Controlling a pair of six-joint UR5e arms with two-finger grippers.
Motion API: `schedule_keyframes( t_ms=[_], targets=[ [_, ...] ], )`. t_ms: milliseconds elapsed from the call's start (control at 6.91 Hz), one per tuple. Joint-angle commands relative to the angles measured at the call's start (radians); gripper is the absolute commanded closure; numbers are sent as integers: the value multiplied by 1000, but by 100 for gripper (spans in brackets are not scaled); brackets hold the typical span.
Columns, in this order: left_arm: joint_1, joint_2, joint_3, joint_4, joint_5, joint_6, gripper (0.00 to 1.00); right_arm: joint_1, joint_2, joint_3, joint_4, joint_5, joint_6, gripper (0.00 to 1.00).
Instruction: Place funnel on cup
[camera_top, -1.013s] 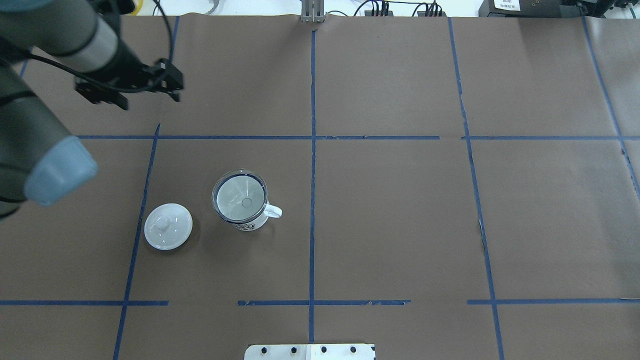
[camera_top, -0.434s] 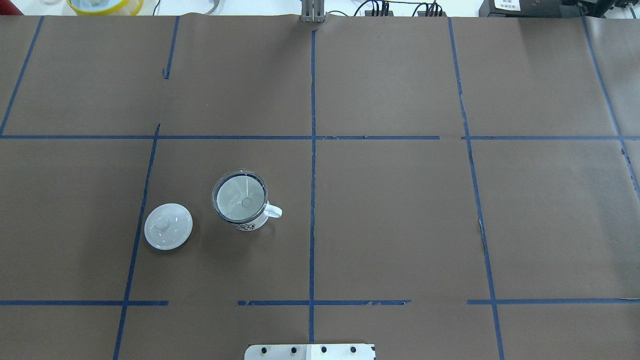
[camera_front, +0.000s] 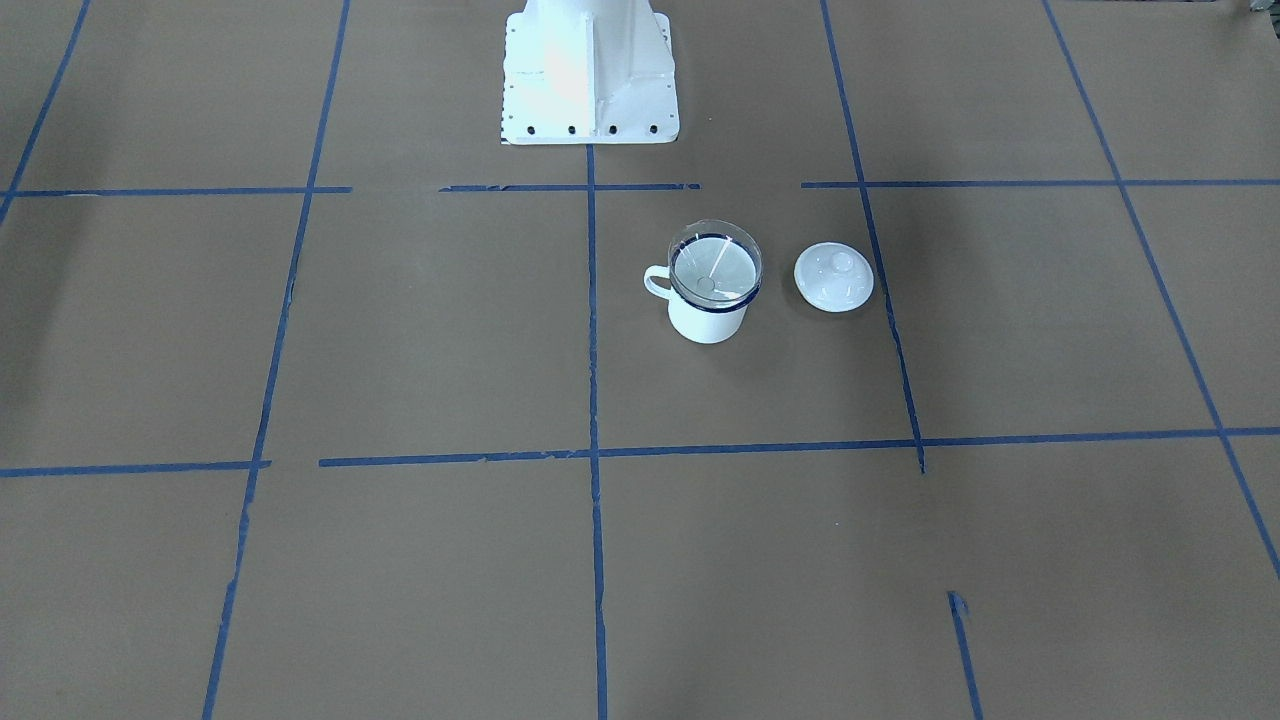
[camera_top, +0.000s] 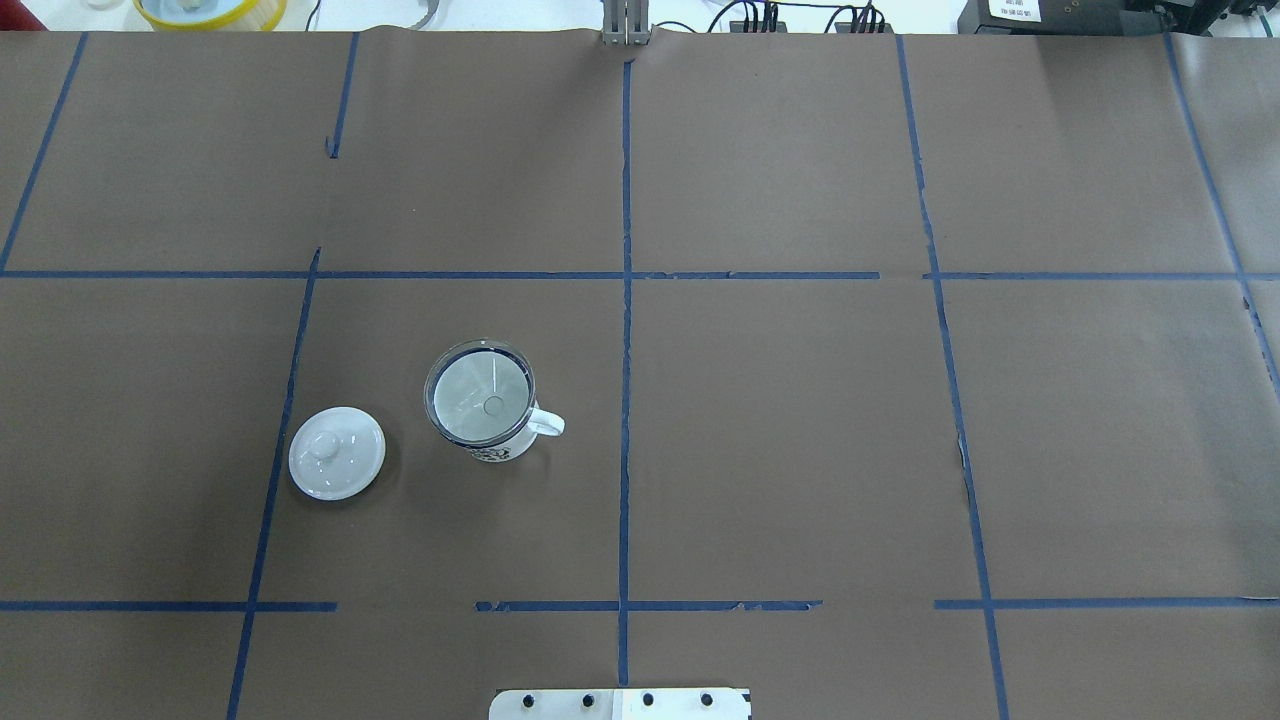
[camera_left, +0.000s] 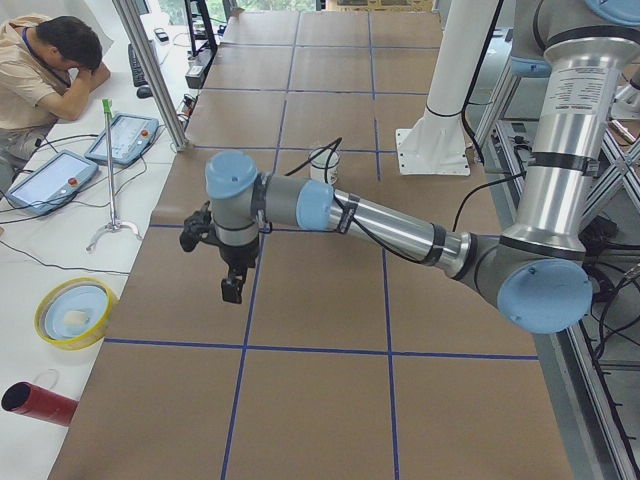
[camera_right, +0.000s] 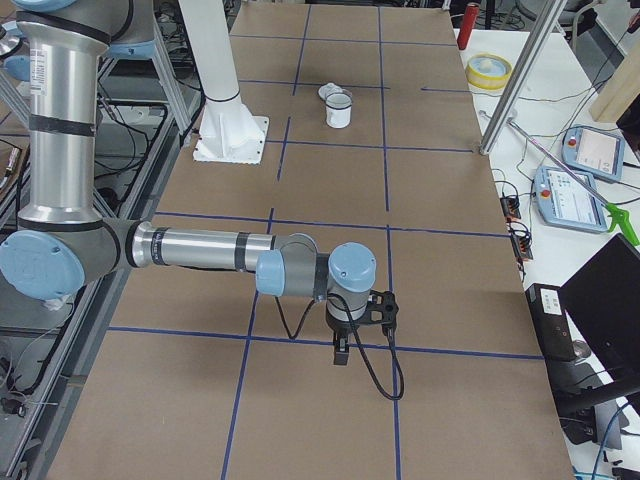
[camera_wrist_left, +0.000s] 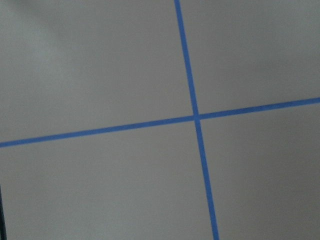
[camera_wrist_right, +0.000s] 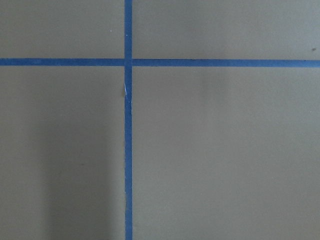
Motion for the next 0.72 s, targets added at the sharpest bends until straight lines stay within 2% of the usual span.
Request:
schedule_keyframes(
  t_ms=[0, 579],
  targets=[
    [-7, 37, 13, 4, 2, 7, 0, 0, 0, 0, 0, 0, 0, 0],
    [-1, 36, 13, -5, 1, 13, 0, 0, 0, 0, 0, 0, 0, 0]
  ],
)
